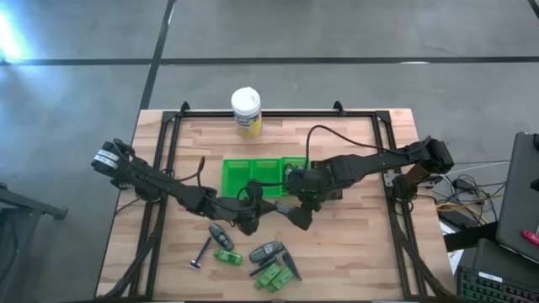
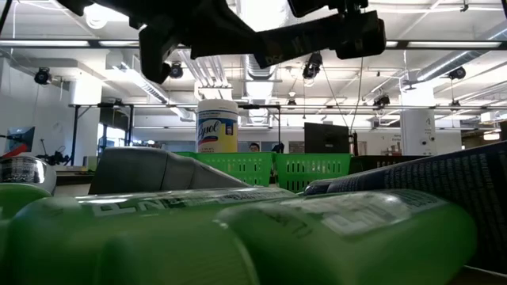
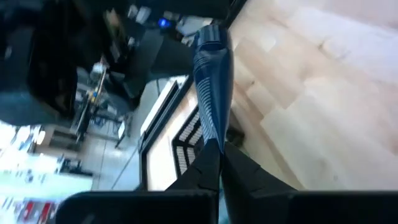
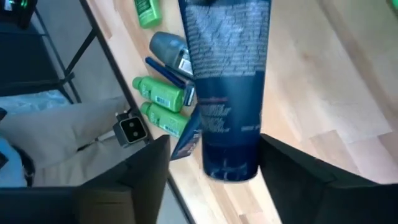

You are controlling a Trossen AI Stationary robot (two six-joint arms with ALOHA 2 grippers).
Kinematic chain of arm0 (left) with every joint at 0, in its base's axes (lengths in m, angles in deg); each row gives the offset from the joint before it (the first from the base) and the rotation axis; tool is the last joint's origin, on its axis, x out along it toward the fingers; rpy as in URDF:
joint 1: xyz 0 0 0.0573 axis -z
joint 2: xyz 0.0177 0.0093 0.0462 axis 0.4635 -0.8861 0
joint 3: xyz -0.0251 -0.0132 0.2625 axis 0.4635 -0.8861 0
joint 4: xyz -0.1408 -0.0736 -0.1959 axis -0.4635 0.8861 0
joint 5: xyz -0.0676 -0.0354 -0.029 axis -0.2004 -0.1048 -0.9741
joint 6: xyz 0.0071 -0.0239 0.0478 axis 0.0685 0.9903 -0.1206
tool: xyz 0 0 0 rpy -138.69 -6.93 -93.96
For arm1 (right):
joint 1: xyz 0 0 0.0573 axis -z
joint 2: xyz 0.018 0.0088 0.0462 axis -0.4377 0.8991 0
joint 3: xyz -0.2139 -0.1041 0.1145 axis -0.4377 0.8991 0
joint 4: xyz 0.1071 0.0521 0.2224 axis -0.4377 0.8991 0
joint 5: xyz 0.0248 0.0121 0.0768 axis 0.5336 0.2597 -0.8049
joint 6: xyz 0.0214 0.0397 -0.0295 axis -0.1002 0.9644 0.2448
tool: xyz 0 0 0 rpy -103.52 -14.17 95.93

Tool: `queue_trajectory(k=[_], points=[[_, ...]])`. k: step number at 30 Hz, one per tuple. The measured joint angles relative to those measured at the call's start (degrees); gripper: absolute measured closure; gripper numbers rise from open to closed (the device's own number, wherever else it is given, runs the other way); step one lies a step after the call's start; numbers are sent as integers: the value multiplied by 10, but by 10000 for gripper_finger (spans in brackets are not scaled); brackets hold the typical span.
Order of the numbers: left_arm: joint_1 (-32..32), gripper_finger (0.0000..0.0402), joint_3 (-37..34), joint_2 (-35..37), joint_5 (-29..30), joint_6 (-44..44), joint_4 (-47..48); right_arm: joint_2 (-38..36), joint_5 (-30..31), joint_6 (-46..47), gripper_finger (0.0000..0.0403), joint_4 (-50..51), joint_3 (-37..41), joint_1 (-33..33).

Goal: Pick & Place Travel size toiletries
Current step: Put the dark blue shave cream into the left green bin

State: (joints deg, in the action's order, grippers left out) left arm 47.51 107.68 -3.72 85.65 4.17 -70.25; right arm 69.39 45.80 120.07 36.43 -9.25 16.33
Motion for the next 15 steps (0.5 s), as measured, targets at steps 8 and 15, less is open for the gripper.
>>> queue_trajectory(k=[8,15], points=[[3,397,-2,0,124,130,49,-41,122,-11,89,21,0,0],[15,398,-3,29,264,428,205,-104,289,13,47,85,-1,-2]])
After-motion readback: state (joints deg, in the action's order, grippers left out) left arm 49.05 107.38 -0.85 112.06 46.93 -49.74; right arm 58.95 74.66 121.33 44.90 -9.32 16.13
